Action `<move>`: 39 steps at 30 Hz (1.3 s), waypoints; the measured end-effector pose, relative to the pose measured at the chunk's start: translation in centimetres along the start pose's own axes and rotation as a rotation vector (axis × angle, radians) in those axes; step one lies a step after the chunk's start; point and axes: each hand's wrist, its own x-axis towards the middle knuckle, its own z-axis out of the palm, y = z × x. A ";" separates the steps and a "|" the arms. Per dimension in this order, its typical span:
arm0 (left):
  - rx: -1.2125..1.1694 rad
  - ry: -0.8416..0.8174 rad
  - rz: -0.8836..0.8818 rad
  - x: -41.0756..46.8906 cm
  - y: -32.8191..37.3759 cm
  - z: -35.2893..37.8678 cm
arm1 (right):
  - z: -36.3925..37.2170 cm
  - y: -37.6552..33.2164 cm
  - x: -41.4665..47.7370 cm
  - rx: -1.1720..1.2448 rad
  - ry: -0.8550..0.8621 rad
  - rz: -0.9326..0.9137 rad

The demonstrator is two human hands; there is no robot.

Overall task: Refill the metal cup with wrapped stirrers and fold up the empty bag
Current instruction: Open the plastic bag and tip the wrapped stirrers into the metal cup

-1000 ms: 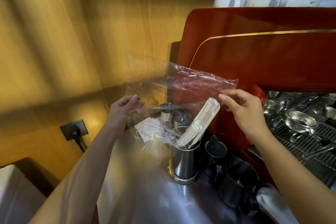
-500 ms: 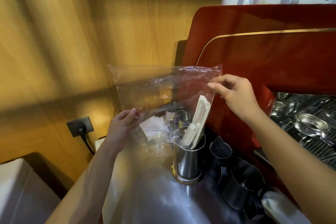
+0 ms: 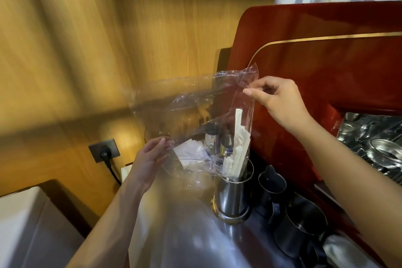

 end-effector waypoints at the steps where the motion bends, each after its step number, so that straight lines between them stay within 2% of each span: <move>1: 0.019 0.013 0.032 0.0 0.3 0.1 | -0.1 -0.1 0.1 0.022 0.030 -0.011; 9: 0.122 0.097 0.186 1.1 2.3 0.8 | -0.4 0.8 0.1 0.140 0.237 0.022; 14: 0.233 0.109 0.280 1.1 2.6 1.3 | -0.6 1.2 0.5 0.171 0.174 0.049; 18: 0.292 0.109 0.326 1.5 3.1 1.7 | -0.7 1.1 0.4 0.192 0.207 0.035; 23: 0.272 0.065 0.275 1.4 3.1 2.4 | 0.0 1.6 -0.4 0.222 0.125 0.065; 28: 0.234 0.131 0.264 1.2 3.3 2.6 | 1.1 4.1 -3.7 0.272 0.005 0.194; 31: 0.237 0.130 0.223 1.3 3.3 2.2 | 1.6 5.3 -5.4 0.296 -0.032 0.210; 35: 0.225 0.117 0.223 1.5 3.8 2.0 | 1.3 5.0 -4.5 0.291 0.047 0.216; 39: 0.217 0.112 0.312 2.3 5.3 2.3 | 0.3 3.6 -1.9 0.296 0.109 0.164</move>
